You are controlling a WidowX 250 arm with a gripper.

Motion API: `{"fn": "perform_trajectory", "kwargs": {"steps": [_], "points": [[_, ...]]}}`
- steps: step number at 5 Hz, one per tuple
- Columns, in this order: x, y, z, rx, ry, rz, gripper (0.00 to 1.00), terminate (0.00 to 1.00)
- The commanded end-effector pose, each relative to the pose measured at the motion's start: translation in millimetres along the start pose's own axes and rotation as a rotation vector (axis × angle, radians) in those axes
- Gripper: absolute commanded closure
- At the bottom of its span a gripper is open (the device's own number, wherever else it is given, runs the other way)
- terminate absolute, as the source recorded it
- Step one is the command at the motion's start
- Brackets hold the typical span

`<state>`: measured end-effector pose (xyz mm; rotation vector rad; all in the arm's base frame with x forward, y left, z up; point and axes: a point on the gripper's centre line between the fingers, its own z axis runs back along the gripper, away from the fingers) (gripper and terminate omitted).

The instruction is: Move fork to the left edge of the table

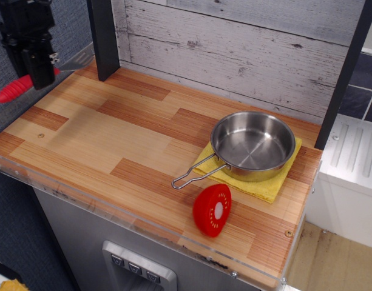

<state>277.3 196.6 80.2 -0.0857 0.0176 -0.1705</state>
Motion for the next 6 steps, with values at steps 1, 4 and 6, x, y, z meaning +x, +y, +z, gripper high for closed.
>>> {"fn": "perform_trajectory", "kwargs": {"steps": [1,4,6], "points": [[-2,-14,-19,0.067,-0.007,0.138,1.00,0.00],[-1,3,-42,0.097,-0.039,0.095,1.00,0.00],[-6,11,-51,0.077,-0.041,0.100,1.00,0.00]]}}
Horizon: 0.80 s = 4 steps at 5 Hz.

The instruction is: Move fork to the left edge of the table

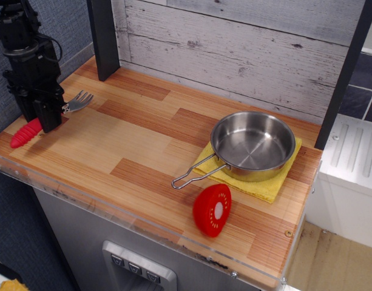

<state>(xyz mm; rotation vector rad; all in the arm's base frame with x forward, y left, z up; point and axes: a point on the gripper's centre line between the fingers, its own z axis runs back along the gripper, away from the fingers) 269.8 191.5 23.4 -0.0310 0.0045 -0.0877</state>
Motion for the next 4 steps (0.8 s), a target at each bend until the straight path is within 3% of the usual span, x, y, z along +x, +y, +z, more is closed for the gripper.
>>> {"fn": "perform_trajectory", "kwargs": {"steps": [1,2,3,4], "points": [[4,11,3,0.034,-0.010,0.031,0.00,0.00],[5,10,5,0.030,-0.007,0.007,0.00,0.00],[11,-5,38,0.052,-0.024,-0.024,0.00,0.00],[17,-42,88,0.068,-0.085,0.051,0.00,0.00]]}}
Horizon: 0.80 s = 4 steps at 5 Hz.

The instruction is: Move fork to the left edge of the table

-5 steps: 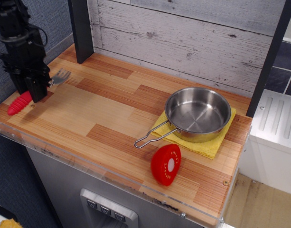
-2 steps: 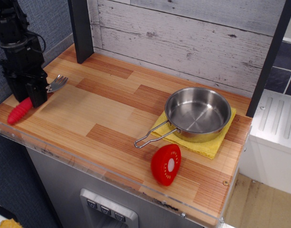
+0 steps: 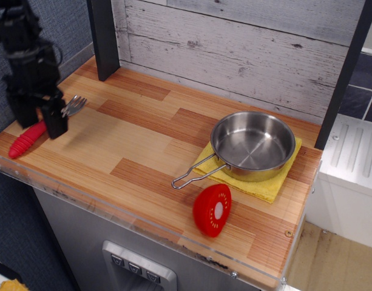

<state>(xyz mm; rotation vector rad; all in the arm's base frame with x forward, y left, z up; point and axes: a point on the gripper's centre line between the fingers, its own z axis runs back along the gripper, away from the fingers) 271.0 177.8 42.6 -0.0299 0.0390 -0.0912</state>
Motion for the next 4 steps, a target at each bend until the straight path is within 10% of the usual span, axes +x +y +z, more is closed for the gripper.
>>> {"fn": "perform_trajectory", "kwargs": {"steps": [1,4], "points": [[23,-63,82,0.041,-0.094,0.100,0.00,0.00],[38,-99,73,0.042,-0.153,-0.016,0.00,0.00]]}}
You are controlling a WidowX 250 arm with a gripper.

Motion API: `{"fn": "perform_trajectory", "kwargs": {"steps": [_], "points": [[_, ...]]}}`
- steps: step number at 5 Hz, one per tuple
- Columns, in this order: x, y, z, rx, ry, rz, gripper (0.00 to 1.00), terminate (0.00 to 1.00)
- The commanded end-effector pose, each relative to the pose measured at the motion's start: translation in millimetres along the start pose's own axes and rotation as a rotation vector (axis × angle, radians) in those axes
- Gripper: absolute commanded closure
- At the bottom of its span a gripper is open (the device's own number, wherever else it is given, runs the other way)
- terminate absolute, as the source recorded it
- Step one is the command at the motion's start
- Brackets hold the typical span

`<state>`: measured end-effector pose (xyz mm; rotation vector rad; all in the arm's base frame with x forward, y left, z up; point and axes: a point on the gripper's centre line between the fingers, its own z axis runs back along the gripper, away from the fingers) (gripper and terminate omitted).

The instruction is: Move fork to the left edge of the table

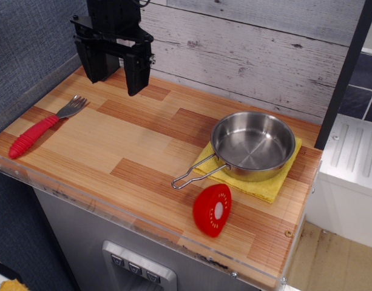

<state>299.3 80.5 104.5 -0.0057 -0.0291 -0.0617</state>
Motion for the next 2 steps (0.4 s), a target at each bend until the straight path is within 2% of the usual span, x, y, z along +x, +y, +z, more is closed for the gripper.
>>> {"fn": "perform_trajectory", "kwargs": {"steps": [1,2], "points": [[4.1,-2.7,12.3,0.013,-0.086,-0.045,0.00,0.00],[4.1,-2.7,12.3,0.013,-0.086,-0.045,0.00,1.00]]}}
